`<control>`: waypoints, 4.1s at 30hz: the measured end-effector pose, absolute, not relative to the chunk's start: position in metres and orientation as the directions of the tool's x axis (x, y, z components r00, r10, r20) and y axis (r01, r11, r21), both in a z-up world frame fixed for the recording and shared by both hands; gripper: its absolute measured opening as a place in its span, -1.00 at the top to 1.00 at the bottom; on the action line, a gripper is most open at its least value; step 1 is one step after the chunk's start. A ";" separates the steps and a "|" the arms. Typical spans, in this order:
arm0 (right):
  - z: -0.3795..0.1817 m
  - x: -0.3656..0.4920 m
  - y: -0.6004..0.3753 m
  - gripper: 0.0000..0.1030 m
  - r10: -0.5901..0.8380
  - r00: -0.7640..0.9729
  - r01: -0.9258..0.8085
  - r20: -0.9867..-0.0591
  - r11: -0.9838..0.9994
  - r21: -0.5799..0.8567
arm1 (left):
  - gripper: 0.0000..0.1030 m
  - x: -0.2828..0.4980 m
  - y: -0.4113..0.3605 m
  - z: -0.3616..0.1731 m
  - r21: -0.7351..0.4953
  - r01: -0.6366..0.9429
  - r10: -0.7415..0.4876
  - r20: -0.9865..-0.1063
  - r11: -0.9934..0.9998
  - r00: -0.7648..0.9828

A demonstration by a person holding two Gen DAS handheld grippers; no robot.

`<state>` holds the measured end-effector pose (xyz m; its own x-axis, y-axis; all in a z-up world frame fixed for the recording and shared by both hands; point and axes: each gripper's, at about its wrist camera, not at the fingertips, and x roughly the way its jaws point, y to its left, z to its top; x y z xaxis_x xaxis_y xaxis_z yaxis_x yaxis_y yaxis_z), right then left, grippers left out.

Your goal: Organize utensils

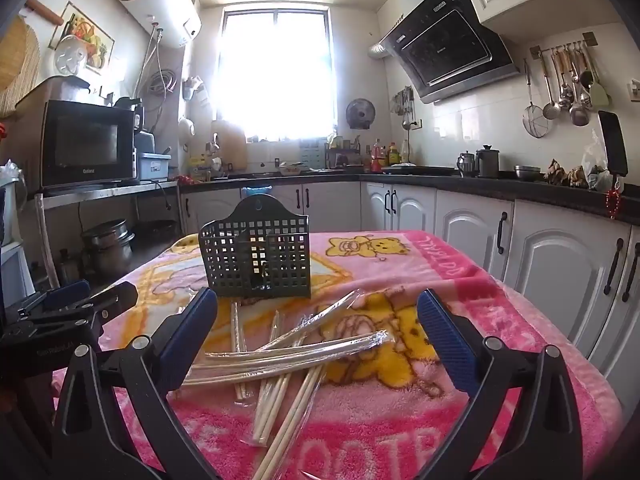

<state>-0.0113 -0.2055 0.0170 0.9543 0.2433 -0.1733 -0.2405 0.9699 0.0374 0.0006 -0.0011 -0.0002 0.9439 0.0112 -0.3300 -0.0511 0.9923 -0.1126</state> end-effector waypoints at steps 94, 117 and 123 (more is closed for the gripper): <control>0.063 0.076 -0.168 -0.88 0.397 0.865 -0.408 -0.305 0.912 0.031 | -0.80 0.064 0.057 0.025 -0.165 -0.154 0.068 -0.434 0.974 0.898; 0.031 0.200 -0.201 -0.88 0.259 0.765 -0.280 -0.590 0.958 0.057 | -0.80 0.185 0.080 -0.012 -0.137 -0.094 -0.022 -0.670 0.986 0.742; 0.009 0.231 -0.200 -0.75 0.275 0.686 -0.282 -0.673 0.954 0.102 | -0.69 0.206 0.091 -0.036 -0.168 -0.082 -0.069 -0.731 0.982 0.679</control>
<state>0.2313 -0.2001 0.0090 0.6861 0.2753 -0.6734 -0.2822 0.9539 0.1024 0.2056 0.0909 -0.0365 0.6788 -0.0686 -0.7311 -0.0817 0.9824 -0.1680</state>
